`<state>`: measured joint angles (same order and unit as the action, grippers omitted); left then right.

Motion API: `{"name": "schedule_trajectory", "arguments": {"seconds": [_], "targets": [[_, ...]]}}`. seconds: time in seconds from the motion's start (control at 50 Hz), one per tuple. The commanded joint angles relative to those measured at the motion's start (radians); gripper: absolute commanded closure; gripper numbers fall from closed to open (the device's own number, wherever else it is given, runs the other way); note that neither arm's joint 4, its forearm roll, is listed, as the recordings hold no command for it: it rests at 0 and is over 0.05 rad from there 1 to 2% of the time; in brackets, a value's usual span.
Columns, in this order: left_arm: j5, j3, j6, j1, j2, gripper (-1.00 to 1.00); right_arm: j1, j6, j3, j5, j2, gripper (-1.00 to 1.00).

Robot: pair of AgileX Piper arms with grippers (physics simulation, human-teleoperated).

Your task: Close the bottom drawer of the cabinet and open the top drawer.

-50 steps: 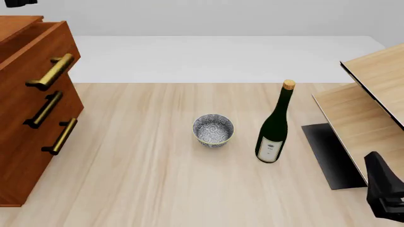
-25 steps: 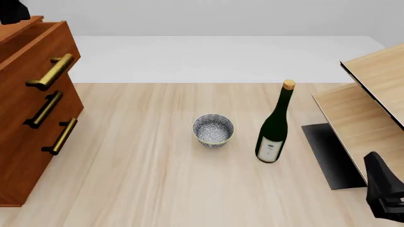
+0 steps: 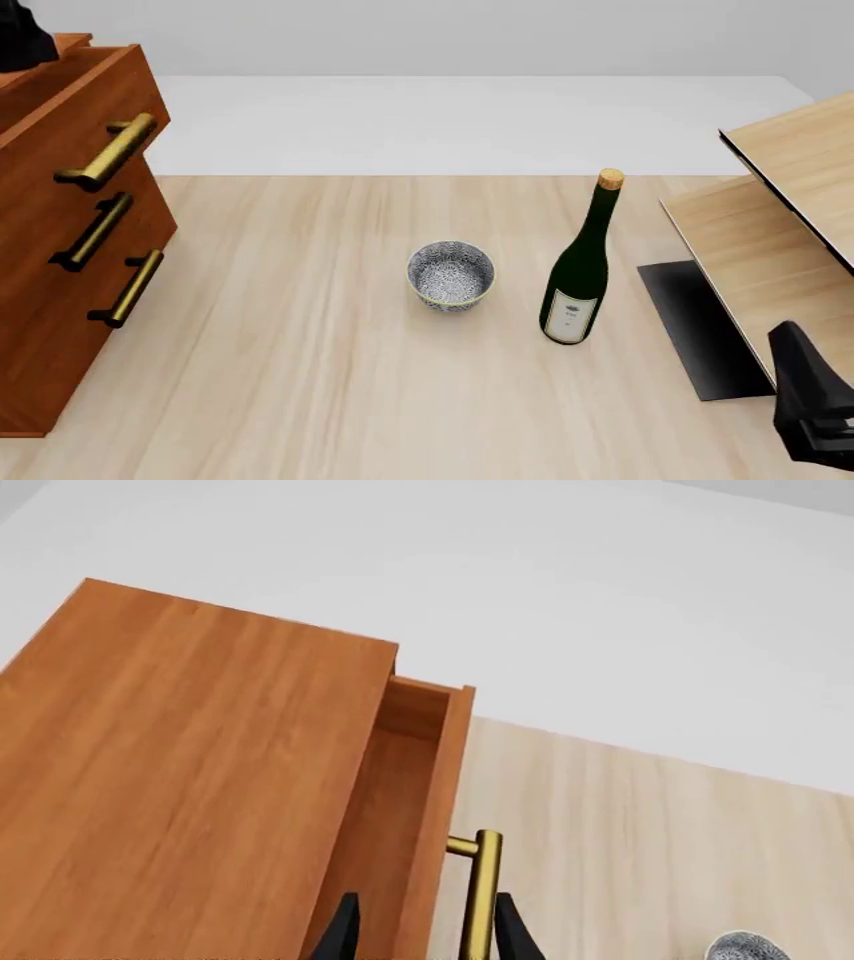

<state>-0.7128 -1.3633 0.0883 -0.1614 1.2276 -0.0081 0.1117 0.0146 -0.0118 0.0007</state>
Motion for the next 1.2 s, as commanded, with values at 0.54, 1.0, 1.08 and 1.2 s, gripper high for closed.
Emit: {"name": "schedule_trajectory", "arguments": {"seconds": [0.54, 1.0, 1.08, 1.2], "targets": [[0.045, 0.097, 0.051, 0.000, -0.018, -1.00, 0.003, -0.005, 0.001, 0.001, 0.000, -1.00], [0.070, 0.138, 0.064, -0.006, -0.012, -1.00, 0.003, -0.003, 0.002, 0.001, 0.002, -1.00], [0.074, 0.145, 0.070, -0.003, -0.008, -1.00, 0.003, -0.003, 0.002, 0.001, 0.001, -1.00], [0.075, 0.148, 0.079, 0.006, -0.002, -1.00, 0.002, -0.002, 0.001, 0.001, 0.001, -1.00]]}}
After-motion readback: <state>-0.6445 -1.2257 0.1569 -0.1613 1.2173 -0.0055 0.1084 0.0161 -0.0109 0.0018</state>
